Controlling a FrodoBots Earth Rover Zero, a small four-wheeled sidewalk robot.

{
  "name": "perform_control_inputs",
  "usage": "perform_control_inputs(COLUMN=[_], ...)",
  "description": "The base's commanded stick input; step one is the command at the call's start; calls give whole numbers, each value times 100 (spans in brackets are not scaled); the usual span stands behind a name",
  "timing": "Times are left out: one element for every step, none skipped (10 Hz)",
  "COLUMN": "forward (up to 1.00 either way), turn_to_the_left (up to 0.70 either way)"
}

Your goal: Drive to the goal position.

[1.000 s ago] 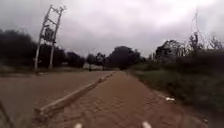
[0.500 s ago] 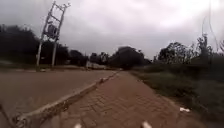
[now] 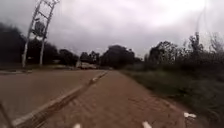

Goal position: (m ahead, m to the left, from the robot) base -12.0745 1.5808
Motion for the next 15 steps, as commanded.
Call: perform_control_inputs(forward=[70,70,70,70,70,70,70,70,70,70,70,70,70,70,70], turn_to_the_left=[-28,-35,-31,-26,5,6,5,6,5,4,4,1,0,10,11])
